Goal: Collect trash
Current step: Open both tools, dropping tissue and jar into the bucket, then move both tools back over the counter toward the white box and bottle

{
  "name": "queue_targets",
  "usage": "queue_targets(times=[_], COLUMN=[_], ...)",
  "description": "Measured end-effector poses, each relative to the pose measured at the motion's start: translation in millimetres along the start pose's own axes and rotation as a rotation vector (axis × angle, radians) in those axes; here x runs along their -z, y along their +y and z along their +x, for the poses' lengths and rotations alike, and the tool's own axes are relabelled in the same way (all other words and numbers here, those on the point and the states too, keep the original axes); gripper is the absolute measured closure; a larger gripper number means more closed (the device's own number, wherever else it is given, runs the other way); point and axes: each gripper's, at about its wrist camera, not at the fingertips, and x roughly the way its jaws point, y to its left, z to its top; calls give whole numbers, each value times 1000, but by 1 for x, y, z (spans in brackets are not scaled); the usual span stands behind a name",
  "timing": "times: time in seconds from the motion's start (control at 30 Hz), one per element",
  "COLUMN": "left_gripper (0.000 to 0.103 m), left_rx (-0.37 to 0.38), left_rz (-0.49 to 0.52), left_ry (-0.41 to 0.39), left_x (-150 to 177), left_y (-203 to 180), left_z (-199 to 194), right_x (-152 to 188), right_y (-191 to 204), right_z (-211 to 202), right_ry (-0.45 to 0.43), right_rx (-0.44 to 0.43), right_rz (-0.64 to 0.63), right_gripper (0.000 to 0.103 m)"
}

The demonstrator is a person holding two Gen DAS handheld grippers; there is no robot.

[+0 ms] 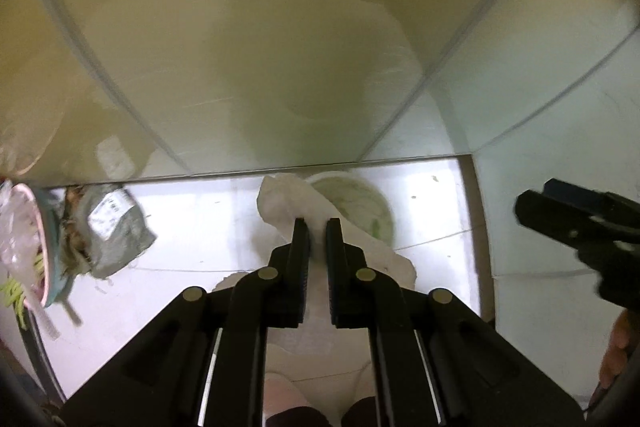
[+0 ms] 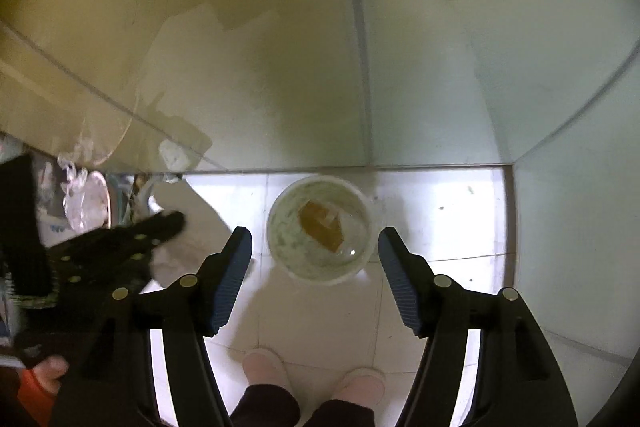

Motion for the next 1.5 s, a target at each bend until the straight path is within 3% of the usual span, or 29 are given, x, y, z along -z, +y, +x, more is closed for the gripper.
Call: queue_targets(times=[0.07, 0.13, 0.17, 0.33, 0.5, 0.7, 1.03, 1.2, 1.33, 1.43, 1.5], left_gripper=[91, 66, 62, 61, 61, 61, 44, 35, 28, 18, 17], left_rx=[13, 13, 15, 7, 0, 14, 28, 25, 21, 16, 19], left_rz=[31, 36, 31, 20, 18, 24, 12, 17, 31, 51, 60], left_ry=[0, 3, 8, 37, 22, -39, -153, -252, -358, -440, -488], left_x=[-7, -11, -14, -20, -21, -34, -61, -70, -76, -78, -81], left_y=[-14, -20, -23, -24, -21, -22, -23, -18, -8, -4, 2], left_z=[8, 15, 20, 27, -8, -109, -306, -403, -472, -521, -541], right_x=[-2, -2, -3, -3, -6, -20, -42, -42, -41, -39, -41], right_y=[-8, -14, -17, -19, -9, 12, 68, 98, 113, 132, 145], right_z=[-10, -22, -26, -48, -71, -130, -280, -352, -385, -409, -423], right_ry=[-22, -45, -53, -87, -97, -130, -216, -272, -332, -388, -424], right_rx=[12, 20, 23, 35, 36, 31, 45, 62, 64, 59, 73], right_rz=[16, 25, 27, 33, 36, 25, -9, -29, -34, -34, -34], right_gripper=[41, 41, 41, 41, 41, 41, 41, 41, 34, 33, 33])
